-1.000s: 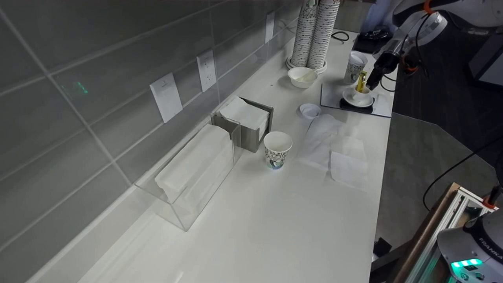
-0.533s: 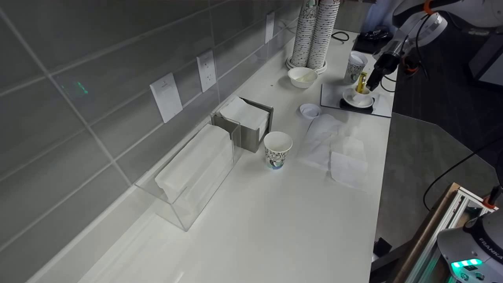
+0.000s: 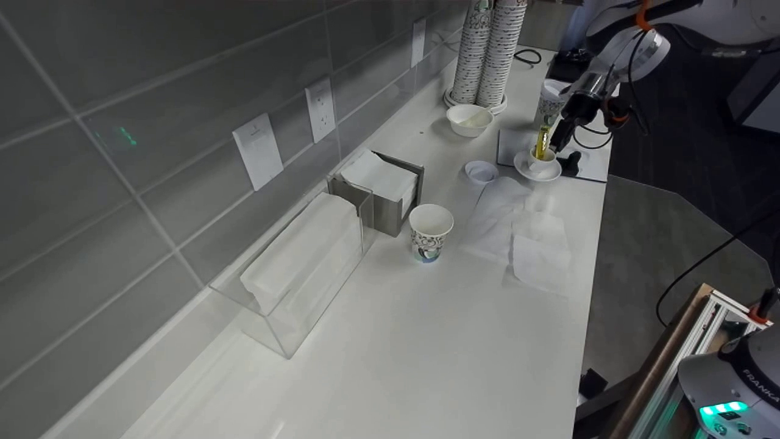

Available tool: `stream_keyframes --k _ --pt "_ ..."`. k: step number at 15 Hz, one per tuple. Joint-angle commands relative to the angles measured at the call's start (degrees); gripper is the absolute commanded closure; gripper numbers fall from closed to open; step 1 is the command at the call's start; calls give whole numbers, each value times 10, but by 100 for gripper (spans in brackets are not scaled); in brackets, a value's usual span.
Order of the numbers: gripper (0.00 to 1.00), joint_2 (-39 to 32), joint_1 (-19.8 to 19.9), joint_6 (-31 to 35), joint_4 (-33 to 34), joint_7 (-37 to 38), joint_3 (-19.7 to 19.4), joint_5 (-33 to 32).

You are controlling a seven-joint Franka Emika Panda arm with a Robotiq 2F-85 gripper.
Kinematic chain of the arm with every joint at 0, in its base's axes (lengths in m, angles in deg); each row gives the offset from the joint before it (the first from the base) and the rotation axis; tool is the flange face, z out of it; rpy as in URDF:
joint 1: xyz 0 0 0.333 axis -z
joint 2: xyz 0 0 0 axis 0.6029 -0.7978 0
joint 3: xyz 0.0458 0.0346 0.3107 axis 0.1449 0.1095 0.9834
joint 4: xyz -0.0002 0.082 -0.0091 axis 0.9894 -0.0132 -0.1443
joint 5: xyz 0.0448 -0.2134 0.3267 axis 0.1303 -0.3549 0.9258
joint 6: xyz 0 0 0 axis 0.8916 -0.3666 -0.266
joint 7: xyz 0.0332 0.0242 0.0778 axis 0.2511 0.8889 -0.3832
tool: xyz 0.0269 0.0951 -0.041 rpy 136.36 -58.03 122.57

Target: Put the plate with the mug on it onto the paper towel

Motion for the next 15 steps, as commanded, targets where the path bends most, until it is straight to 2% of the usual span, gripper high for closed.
stream_keyframes --k 1,4,9,15 --pt "98 78 -32 55 -115 -31 -15 14" --pt "98 128 -52 90 -192 -60 -23 25" --pt "98 209 -73 98 -302 -96 -44 63" --pt "98 242 -131 108 -360 -27 -64 110"
